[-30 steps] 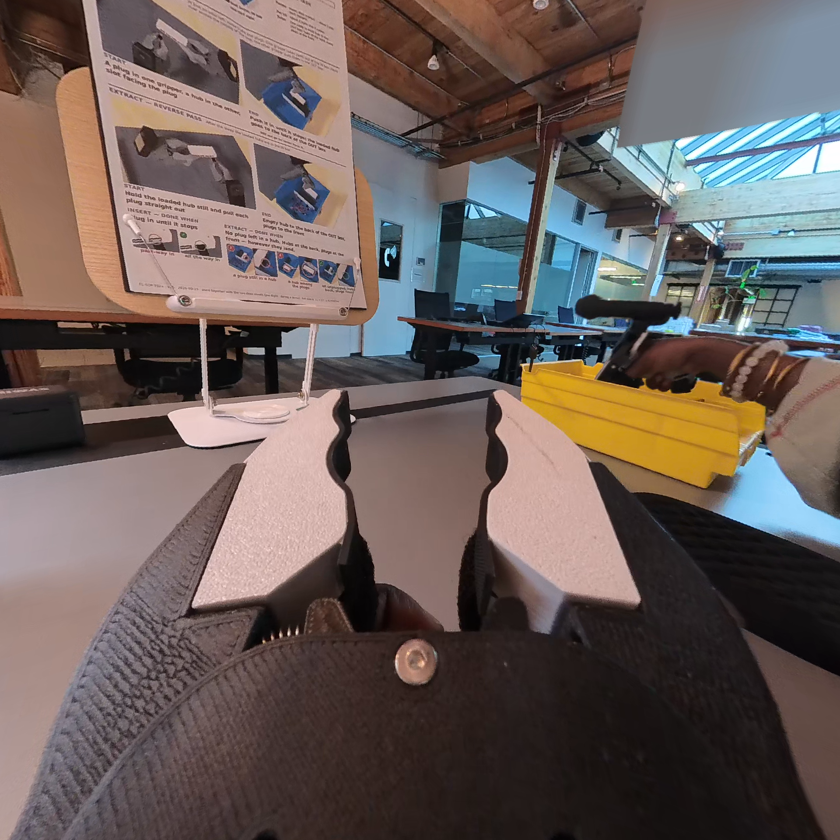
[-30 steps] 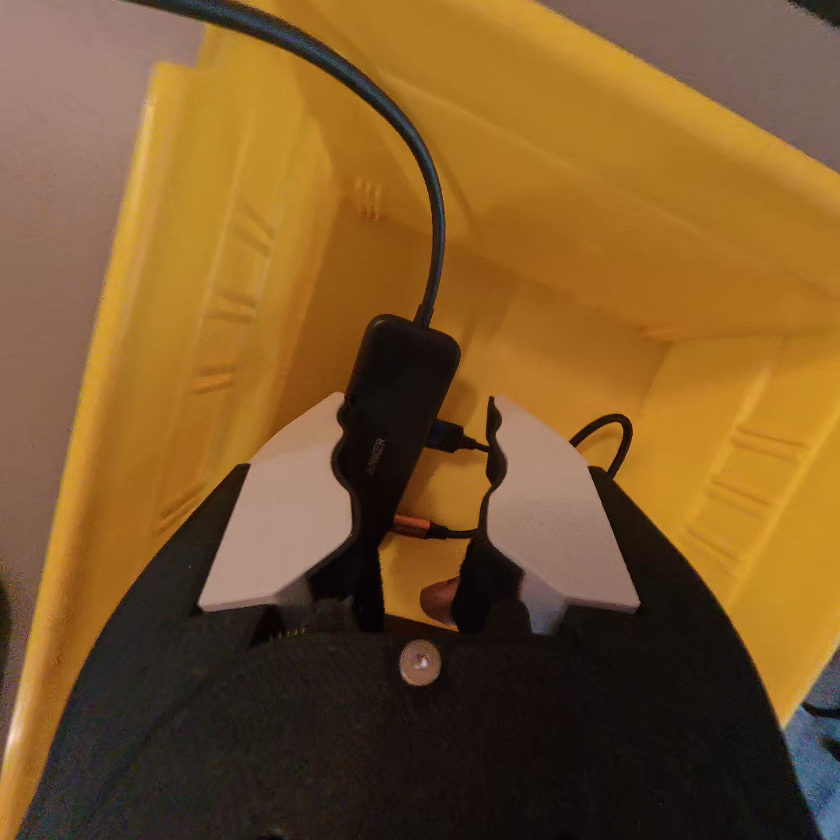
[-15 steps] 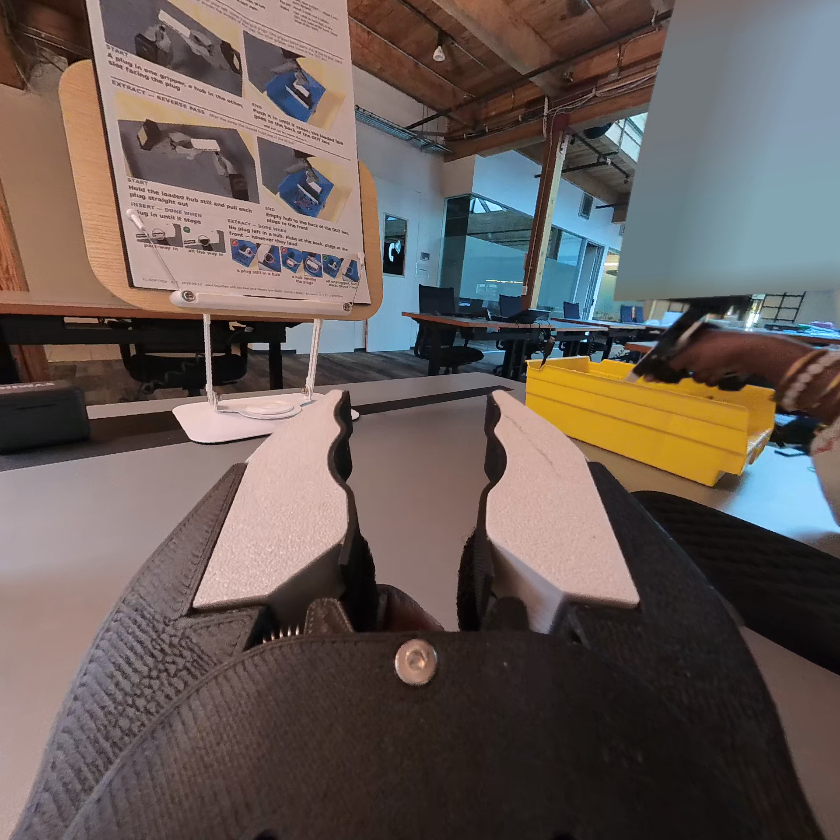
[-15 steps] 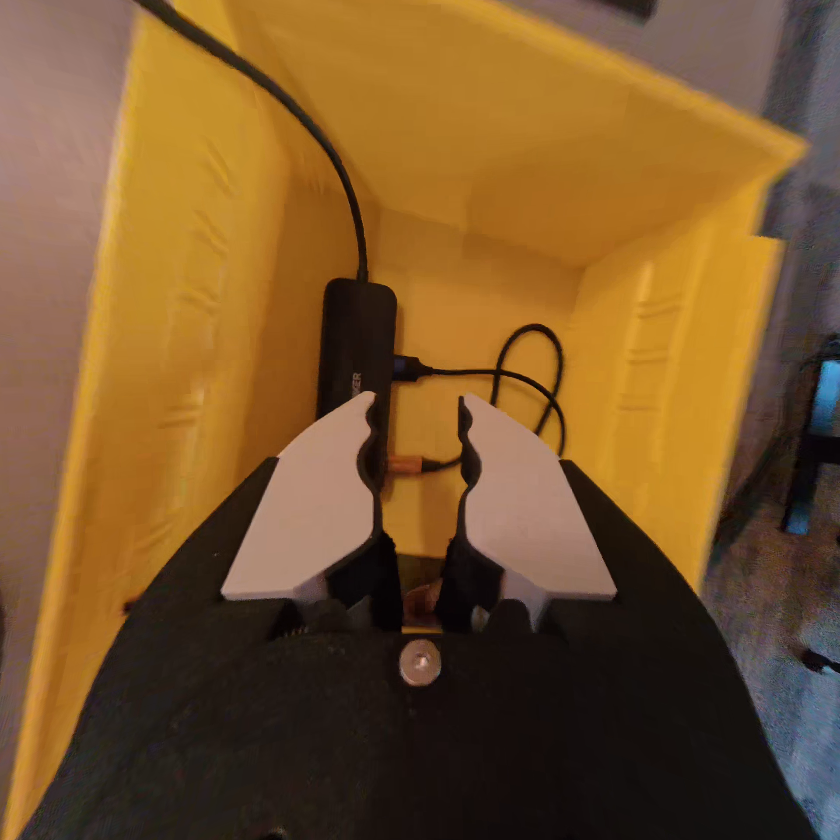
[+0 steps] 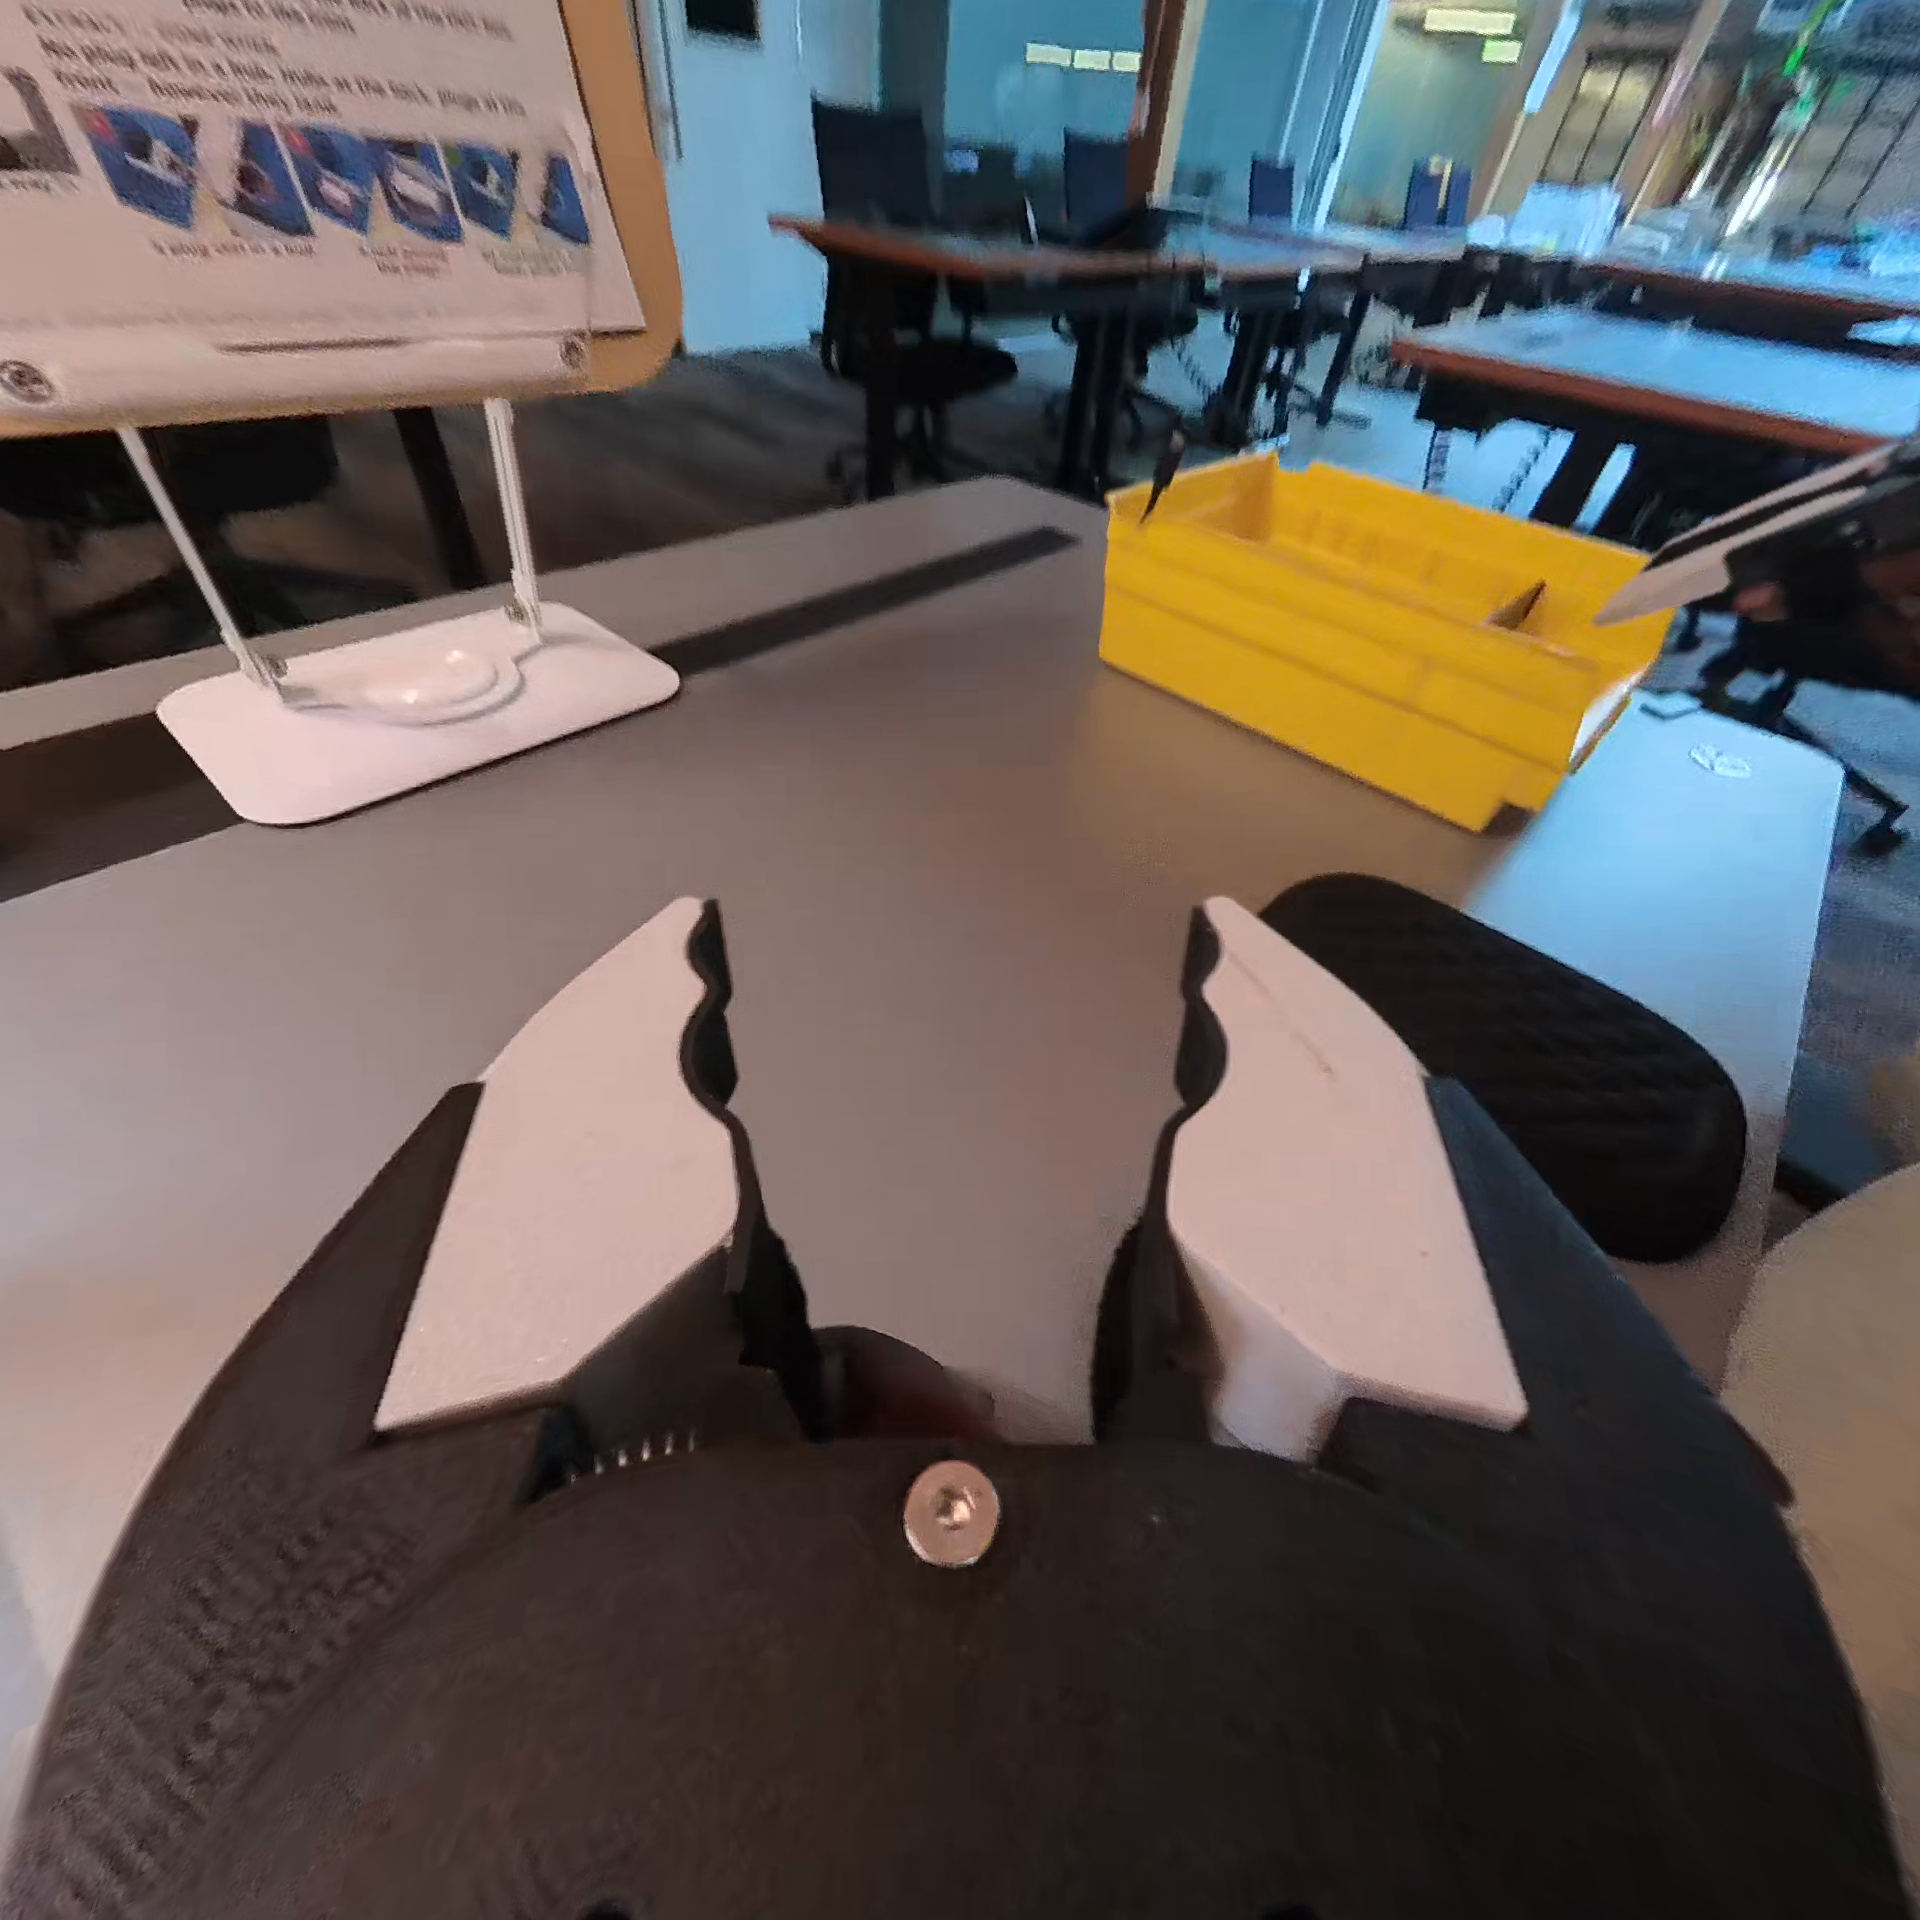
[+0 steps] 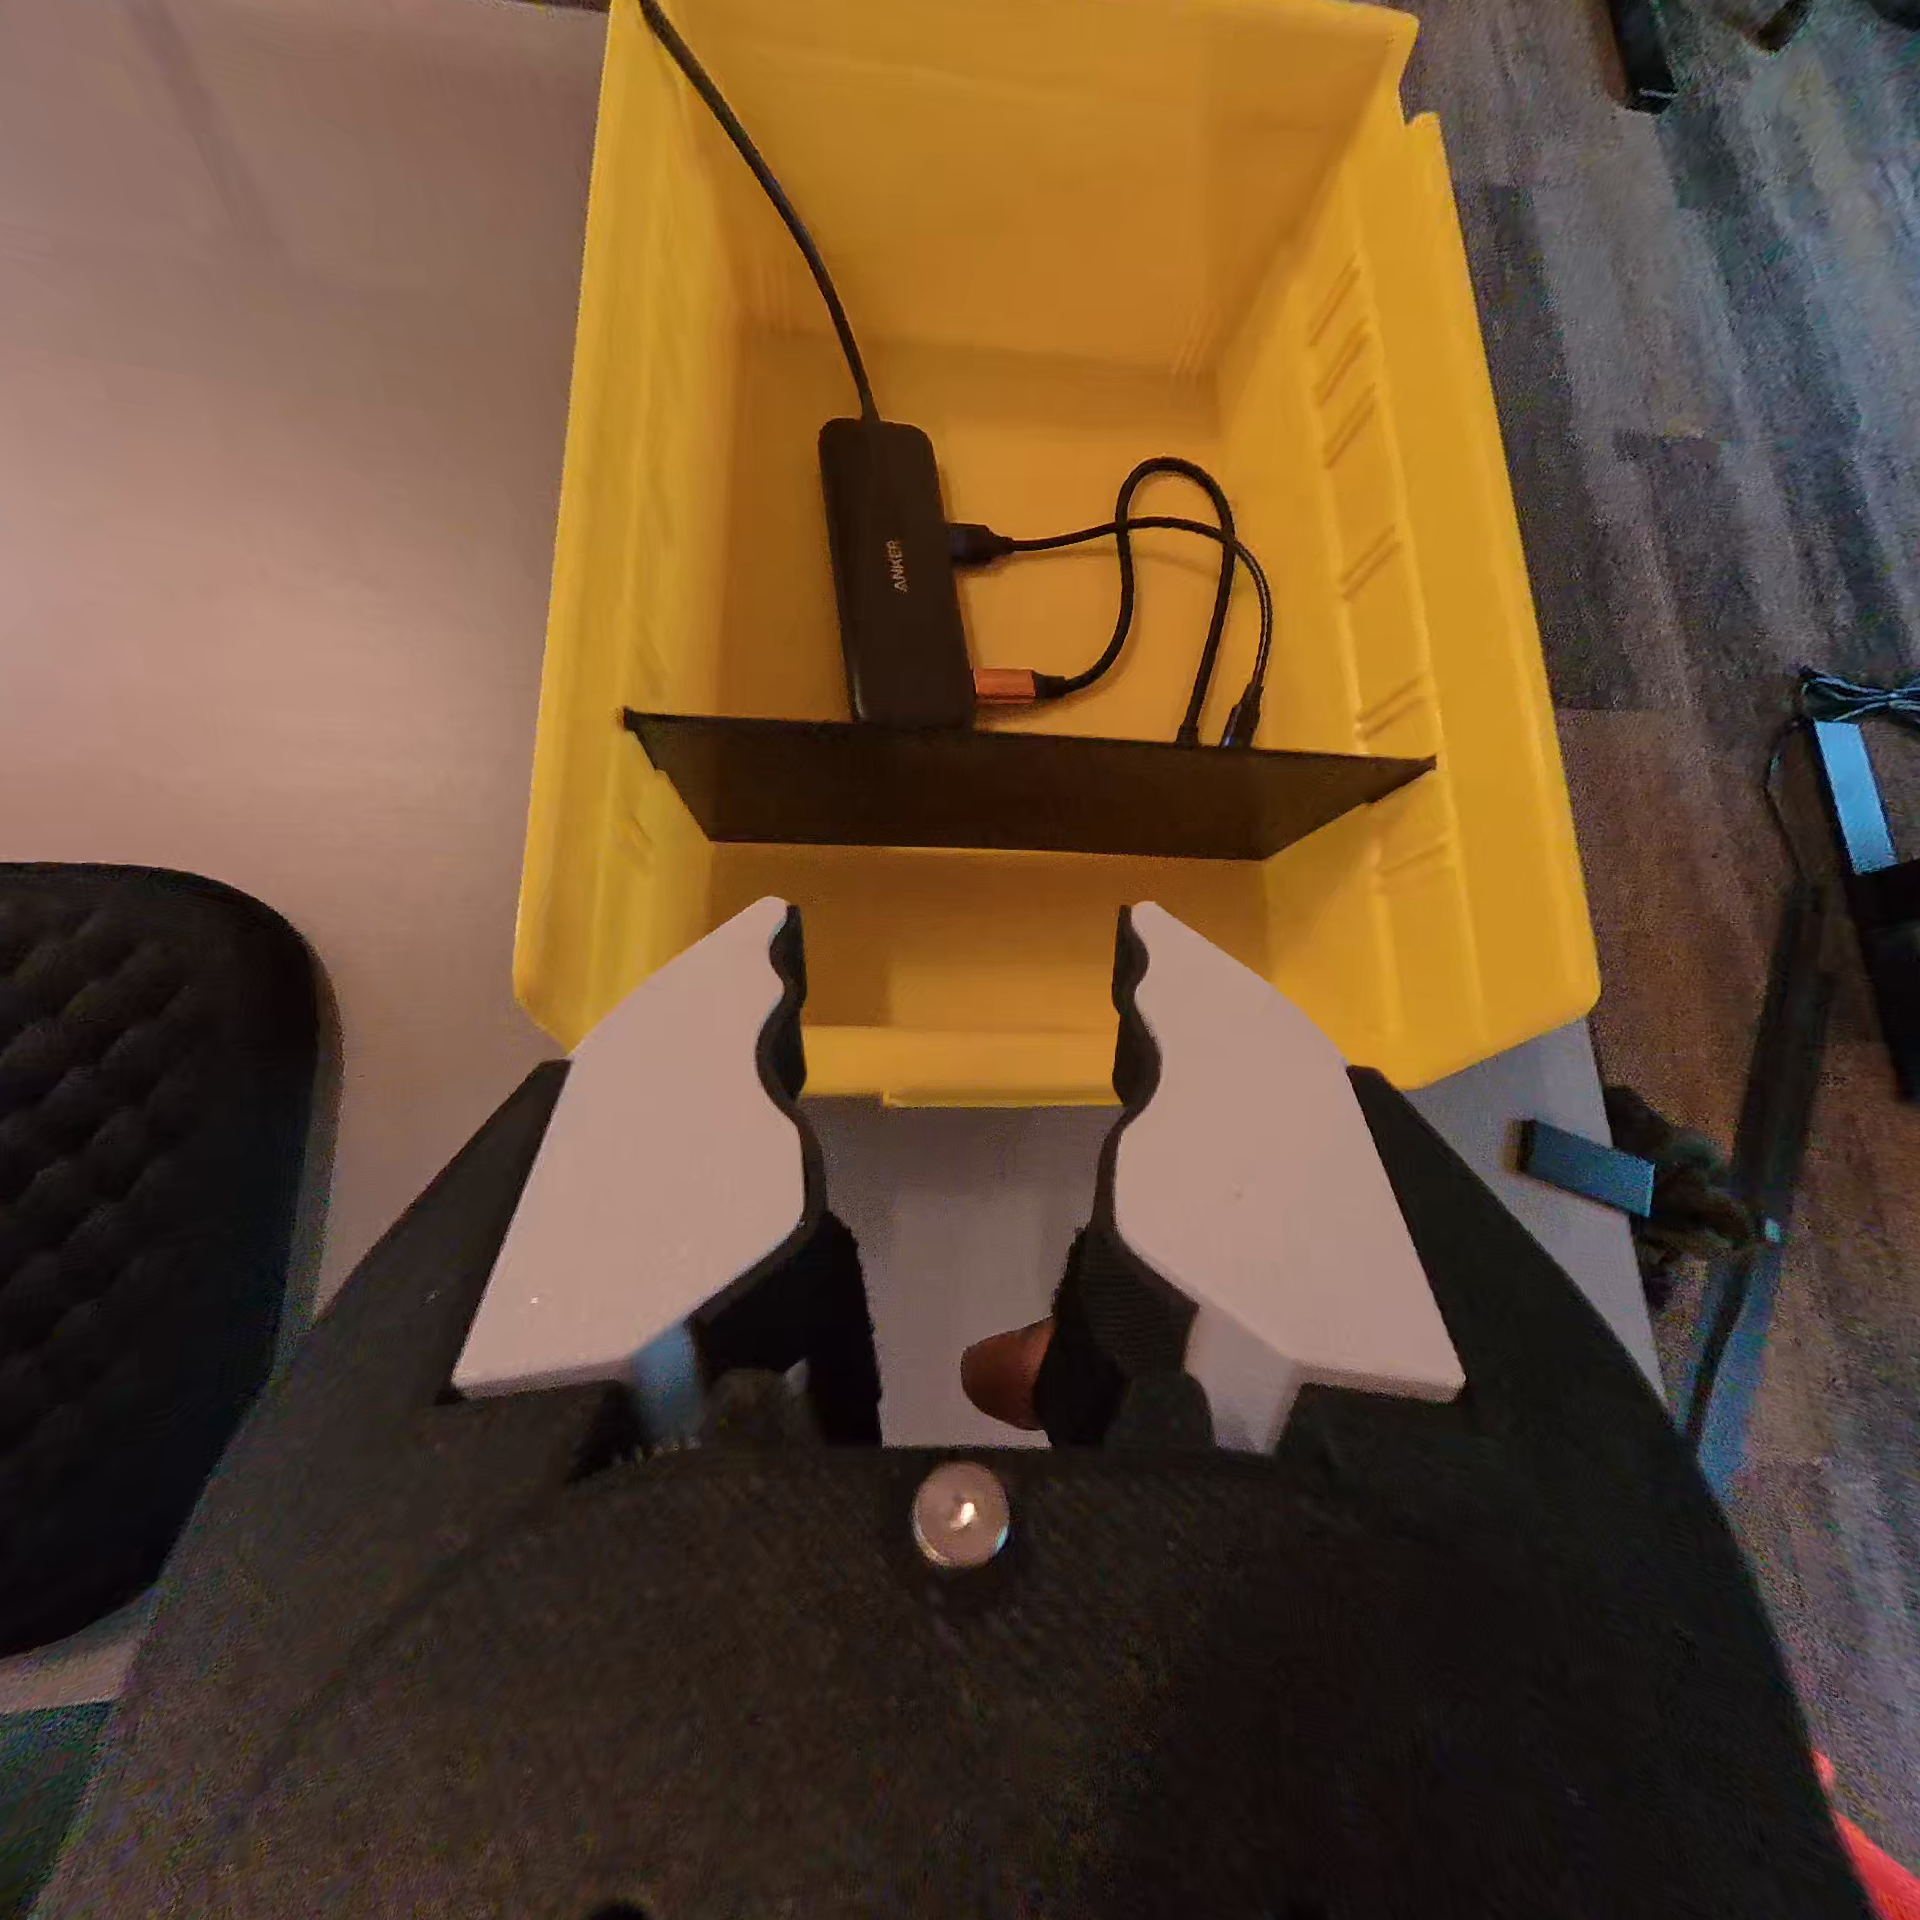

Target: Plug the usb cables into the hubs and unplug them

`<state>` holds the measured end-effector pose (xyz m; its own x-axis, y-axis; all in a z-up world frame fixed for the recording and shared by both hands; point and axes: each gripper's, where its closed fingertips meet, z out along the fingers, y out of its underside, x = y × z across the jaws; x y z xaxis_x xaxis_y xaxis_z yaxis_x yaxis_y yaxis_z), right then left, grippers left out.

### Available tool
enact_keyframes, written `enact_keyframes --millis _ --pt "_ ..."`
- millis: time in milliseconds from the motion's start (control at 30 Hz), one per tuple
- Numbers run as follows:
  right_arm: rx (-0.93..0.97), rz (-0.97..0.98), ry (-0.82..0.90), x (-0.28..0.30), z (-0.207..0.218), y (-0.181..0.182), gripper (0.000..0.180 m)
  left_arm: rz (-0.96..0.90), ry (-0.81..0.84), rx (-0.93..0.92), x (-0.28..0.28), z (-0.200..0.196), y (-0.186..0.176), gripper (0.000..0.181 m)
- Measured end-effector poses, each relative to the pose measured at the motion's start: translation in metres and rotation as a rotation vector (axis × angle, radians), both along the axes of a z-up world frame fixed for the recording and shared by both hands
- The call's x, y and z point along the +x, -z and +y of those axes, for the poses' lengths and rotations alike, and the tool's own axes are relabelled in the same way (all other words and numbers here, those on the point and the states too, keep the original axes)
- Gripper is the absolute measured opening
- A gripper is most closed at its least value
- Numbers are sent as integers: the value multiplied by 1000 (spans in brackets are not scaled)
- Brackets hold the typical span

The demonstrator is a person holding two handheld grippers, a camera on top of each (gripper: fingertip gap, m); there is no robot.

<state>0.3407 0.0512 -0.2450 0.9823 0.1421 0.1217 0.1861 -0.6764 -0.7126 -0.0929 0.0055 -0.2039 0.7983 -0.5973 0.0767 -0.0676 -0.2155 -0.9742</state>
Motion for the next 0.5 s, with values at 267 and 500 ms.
enact_keyframes --millis 267,500 --pt "90 26 121 23 2 4 129 119 -89 -101 -6 -2 2 137" --pt "146 29 142 29 12 1 144 183 -326 -104 -59 -4 -5 146"
